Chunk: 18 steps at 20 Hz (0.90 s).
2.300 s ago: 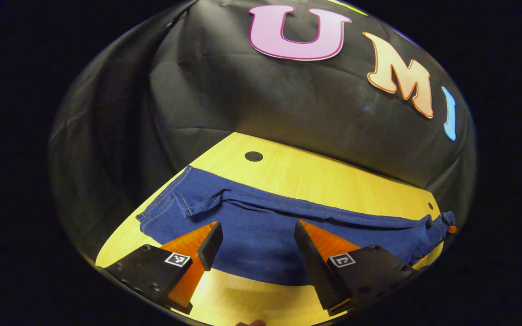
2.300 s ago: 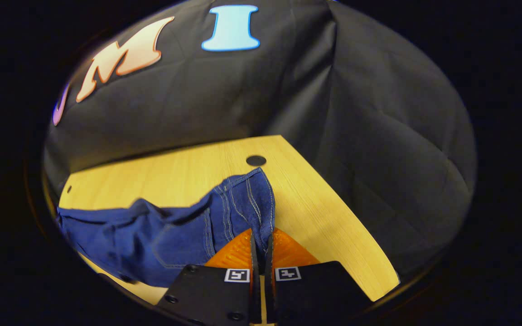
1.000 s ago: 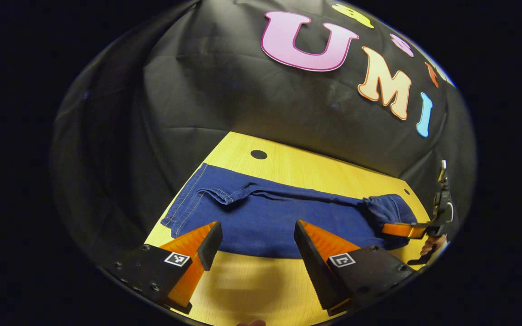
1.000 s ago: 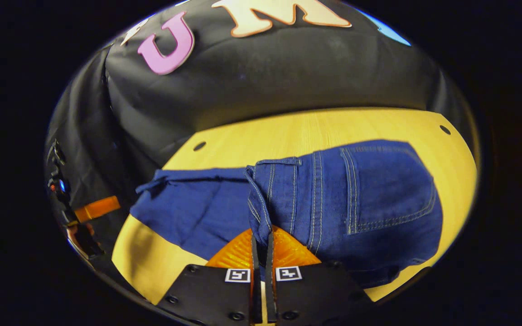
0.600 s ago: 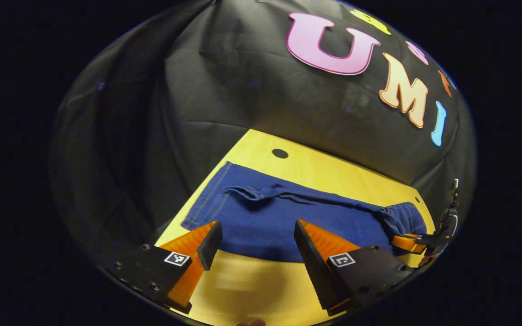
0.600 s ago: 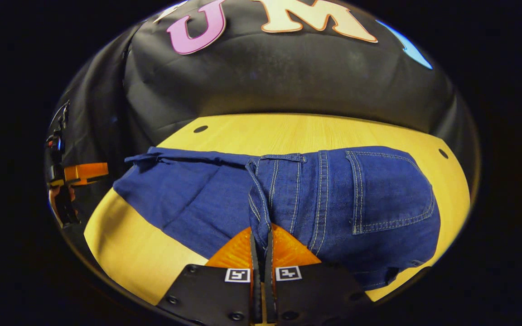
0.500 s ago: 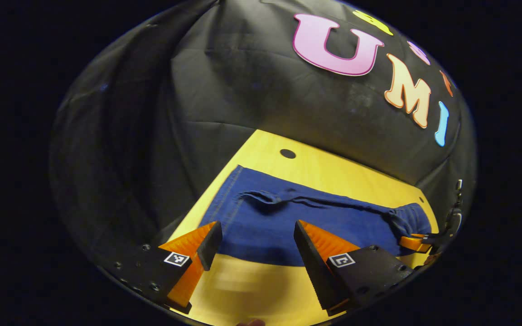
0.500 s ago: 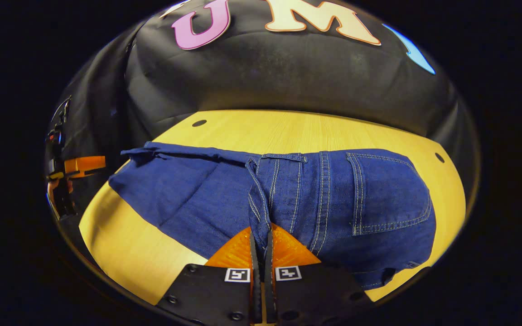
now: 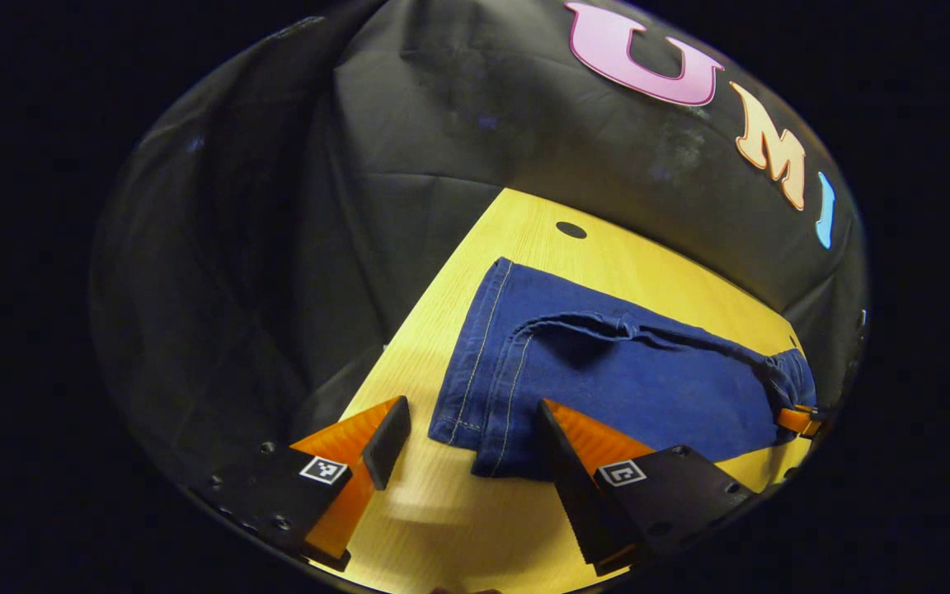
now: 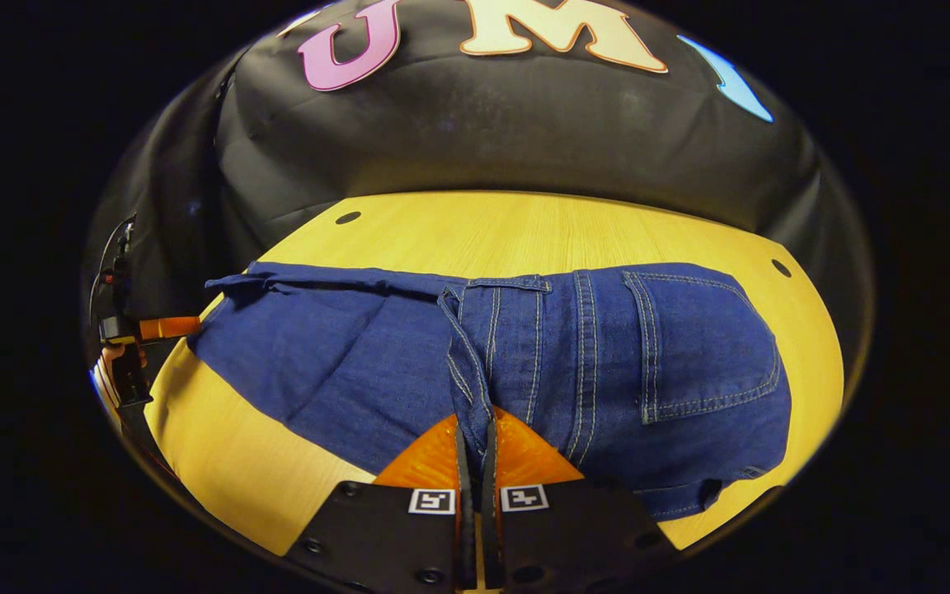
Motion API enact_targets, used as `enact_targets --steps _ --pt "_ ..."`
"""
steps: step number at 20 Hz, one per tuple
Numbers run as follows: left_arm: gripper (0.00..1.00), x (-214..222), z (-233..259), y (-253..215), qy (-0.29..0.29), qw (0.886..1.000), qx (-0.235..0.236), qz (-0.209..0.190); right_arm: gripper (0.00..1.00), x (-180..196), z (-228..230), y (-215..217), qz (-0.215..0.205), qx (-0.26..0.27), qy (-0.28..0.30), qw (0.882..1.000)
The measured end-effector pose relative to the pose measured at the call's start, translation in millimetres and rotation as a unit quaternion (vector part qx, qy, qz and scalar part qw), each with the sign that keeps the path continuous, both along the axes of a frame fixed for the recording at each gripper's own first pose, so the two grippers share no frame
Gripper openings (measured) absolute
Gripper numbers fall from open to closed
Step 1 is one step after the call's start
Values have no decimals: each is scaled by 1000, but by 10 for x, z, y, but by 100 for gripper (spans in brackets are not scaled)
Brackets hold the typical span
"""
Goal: Grasp the waist and the cuffs of the jeans and fold them to make the two legs overlap; first hold the waist and fold one-third of the jeans toward the cuffs, then hold the cuffs and fold the remaining one-third in the same direction to finish folding.
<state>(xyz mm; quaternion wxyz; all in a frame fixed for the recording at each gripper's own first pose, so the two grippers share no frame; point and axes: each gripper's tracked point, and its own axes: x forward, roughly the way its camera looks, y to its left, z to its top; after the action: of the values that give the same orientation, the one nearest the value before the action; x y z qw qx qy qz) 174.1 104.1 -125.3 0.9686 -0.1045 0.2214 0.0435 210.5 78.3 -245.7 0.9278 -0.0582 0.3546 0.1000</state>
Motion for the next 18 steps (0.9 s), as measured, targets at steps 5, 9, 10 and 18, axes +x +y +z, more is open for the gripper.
enact_targets --steps 5,9,10,18 --pt "93 32 -5 -81 1 1000 12 -10 28 8 23 102 -3 36 14 999" --pt "82 51 -46 -101 4 1000 26 -3 95 -14 130 337 6 85 16 996" --pt "72 39 -56 -55 5 1000 27 2 97 -38 173 318 1 85 13 996" --pt "33 72 -77 -145 2 1000 23 -14 98 123 1031 -134 -78 127 -69 986"
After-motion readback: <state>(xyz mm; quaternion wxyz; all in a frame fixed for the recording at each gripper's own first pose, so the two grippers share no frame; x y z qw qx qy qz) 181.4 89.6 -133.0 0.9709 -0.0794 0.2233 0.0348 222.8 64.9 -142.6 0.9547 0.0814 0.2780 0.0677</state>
